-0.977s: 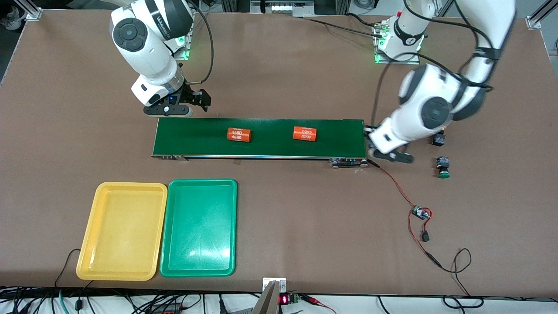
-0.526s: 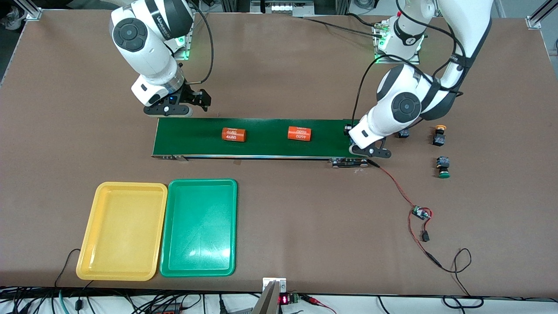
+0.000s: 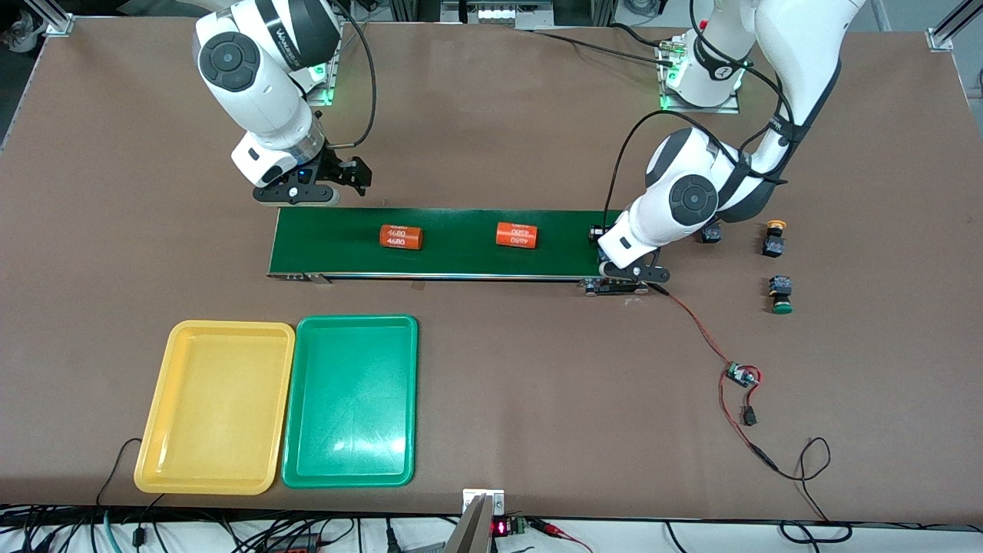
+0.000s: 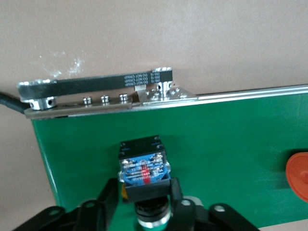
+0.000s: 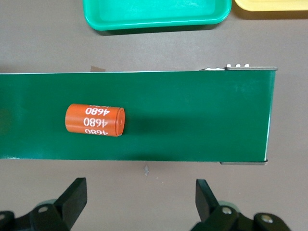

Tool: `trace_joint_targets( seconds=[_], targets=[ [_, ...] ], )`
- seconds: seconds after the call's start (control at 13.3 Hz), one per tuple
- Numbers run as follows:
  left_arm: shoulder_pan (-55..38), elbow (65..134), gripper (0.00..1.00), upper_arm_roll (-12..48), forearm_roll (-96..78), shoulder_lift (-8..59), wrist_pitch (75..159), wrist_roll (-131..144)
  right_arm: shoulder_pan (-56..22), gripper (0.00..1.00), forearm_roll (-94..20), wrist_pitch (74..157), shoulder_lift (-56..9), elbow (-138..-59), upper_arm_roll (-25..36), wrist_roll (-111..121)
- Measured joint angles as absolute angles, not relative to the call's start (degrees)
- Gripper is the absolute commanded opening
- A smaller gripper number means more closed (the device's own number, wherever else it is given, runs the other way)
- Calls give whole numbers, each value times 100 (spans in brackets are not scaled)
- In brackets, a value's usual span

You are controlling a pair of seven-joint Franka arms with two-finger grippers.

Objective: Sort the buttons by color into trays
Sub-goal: 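Set the green-cap button upright on the belt with the left gripper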

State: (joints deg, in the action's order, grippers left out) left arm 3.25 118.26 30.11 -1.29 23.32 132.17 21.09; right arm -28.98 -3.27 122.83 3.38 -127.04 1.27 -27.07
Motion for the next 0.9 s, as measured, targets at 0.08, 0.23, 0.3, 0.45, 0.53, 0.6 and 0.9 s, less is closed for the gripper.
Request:
trace_joint_targets(
  seconds=[0.08,0.23,0.3,0.45,0.53,0.6,0.9],
  targets=[
    [327,11758,100,3010,-130,2275,13214,2115,-2898,100,-327,12277,337,-12704,127,-2707],
    [368,11525,100,2984,-131,2050,13053,2153,-2898,100,-327,12270,338,-12704,127,-2707],
    [445,11418,100,2920,-131,1909,12899,2175,-2898,100,-327,12269,338,-12704,127,-2707],
    [723,11390,100,2562,-131,1709,12706,2169,-2899,100,-327,12267,338,-12704,127,-2708],
    [895,11425,100,2294,-131,1700,12650,2106,-2899,100,-327,12267,338,-12704,127,-2708],
    [1090,11482,100,2054,-131,1734,12610,2002,-2899,100,-327,12266,338,-12704,127,-2708],
    [1676,11584,100,1514,-127,2002,12607,1512,-2899,100,-327,12265,338,-12703,127,-2708]
  ],
)
